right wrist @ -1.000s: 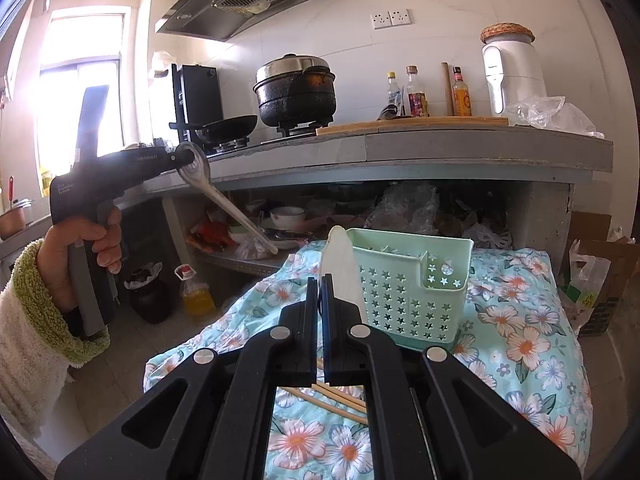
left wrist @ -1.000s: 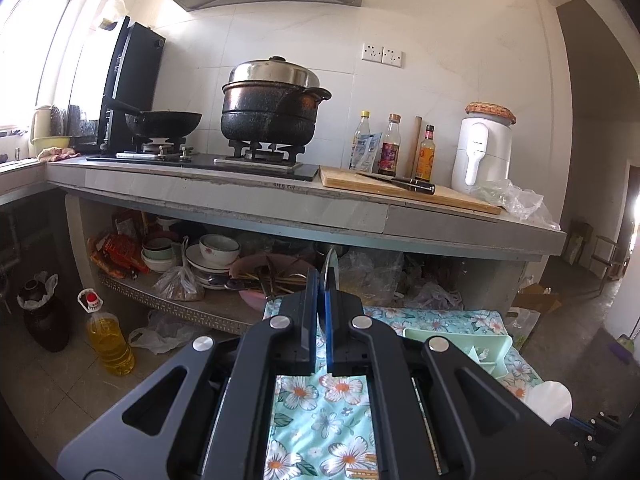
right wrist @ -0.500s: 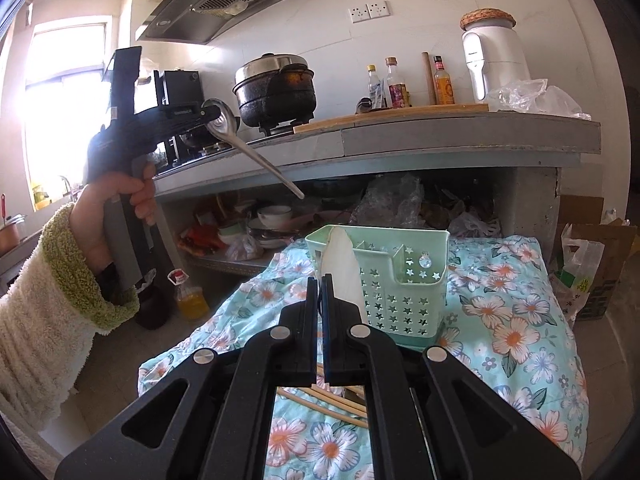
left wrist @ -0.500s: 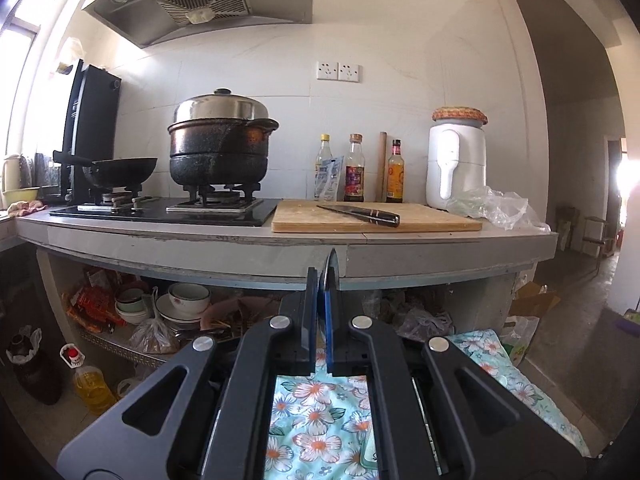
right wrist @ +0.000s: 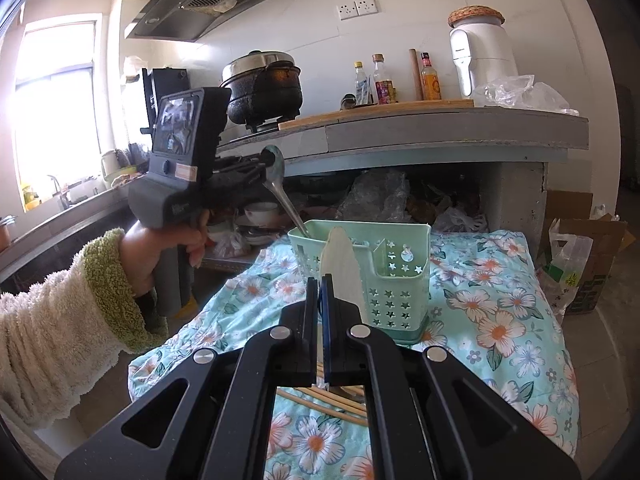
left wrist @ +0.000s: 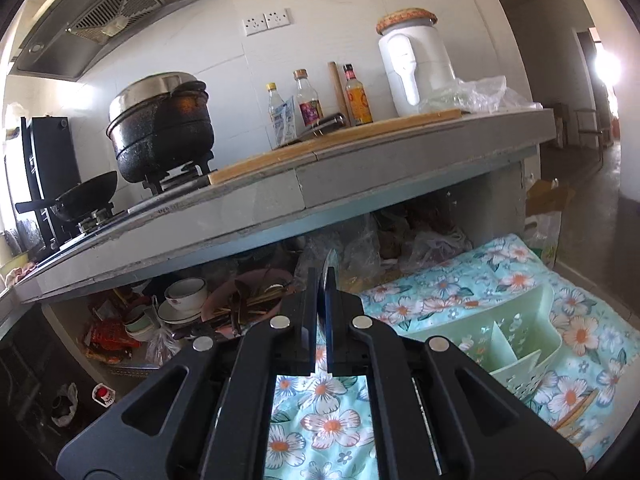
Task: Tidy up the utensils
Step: 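Insert the metal spoon into the green holder with the left gripper while the right gripper carries the spatula, then lower the cream spatula into the green holder and open the right gripper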
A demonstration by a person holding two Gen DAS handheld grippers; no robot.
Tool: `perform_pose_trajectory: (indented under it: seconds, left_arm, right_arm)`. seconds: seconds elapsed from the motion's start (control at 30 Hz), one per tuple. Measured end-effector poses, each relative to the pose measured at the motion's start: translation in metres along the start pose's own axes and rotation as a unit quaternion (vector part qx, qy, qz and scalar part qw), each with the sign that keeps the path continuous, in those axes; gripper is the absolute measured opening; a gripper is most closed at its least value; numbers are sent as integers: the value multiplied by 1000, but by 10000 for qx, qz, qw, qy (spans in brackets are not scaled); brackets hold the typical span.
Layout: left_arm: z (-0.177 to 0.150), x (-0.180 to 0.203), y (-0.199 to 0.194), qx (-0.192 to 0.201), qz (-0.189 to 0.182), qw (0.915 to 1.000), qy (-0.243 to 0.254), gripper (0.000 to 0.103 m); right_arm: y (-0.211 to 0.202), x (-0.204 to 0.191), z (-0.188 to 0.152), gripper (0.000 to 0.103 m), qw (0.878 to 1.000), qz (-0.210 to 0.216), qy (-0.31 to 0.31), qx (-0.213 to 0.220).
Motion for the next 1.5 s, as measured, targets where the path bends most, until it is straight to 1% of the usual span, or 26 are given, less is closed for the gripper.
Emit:
perform_pose_trajectory:
  seconds: [0.13,0.27,0.33,0.37,0.43,0.47,0.53,0.57,0.6,0.7,0.83,0.93,1.0,1.13,1.23,1.3,1.37,1.5]
  left_arm:
    - [-12,2,18,-410,-225,9987,-219,4]
    - [-23,-2,26,-695,-576,9943,-575,7]
    - [-26,-3,26,-722,-637,9931,-671,15]
    - [-27,-5,25,-742,-706,9919,-751,17]
    - [-28,-9,23,-765,-864,9888,-951,26]
    - [-29,-12,21,-762,-937,9871,-1055,29]
    - [-29,-16,15,-698,-1024,9849,-1208,37]
    - [-29,-20,10,-645,-1061,9838,-1292,39]
    - [-29,-23,5,-592,-1097,9826,-1376,43]
    - [-30,-37,-15,-375,-1174,9784,-1662,52]
    - [-41,-54,-43,-130,-1229,9729,-1952,61]
    - [-56,-64,-61,-115,-1231,9709,-2051,65]
    - [-68,-69,-71,-191,-1209,9703,-2088,67]
    - [-95,-76,-83,-438,-1071,9676,-2243,71]
    - [-116,-79,-90,-640,-1002,9624,-2441,72]
    - [-127,-79,-95,-724,-963,9614,-2473,73]
    - [-136,-77,-101,-783,-916,9625,-2429,73]
    - [-149,-76,-109,-861,-937,9631,-2374,74]
  right_arm:
    - [-1,3,-2,2,10000,-45,29,-30]
    - [-3,9,-3,2,9999,-96,70,-67]
    - [-4,13,-3,2,9998,-116,113,-86]
    - [-4,15,-3,2,9998,-112,142,-99]
    - [-4,19,-4,2,9997,-92,208,-121]
    - [-4,22,-3,2,9996,-70,248,-131]
    - [-5,27,-1,2,9994,-9,330,-122]
    - [-7,29,1,2,9993,25,364,-91]
    - [-8,32,4,2,9991,73,405,-52]
    - [-15,45,19,2,9982,244,516,176]
    - [-23,64,52,2,9949,511,603,630]
    - [-26,74,78,2,9909,682,597,996]
    - [-23,77,93,2,9884,746,534,1210]
    - [-5,81,115,2,9816,1031,457,1541]
    - [18,80,117,2,9806,1082,342,1599]
    - [37,78,112,2,9835,942,173,1535]
    - [57,78,103,2,9877,791,54,1350]
    - [91,87,78,2,9933,697,122,913]
Point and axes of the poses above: each gripper's, at about its wrist camera, not at the fingertips, and y roughly the way its jaws point, x to its right, z to its top, the point moved 1 cm from there along y, roughly the way its jaws point, and after that the axes turned 6 degrees about -y, right-handed, at the moved point
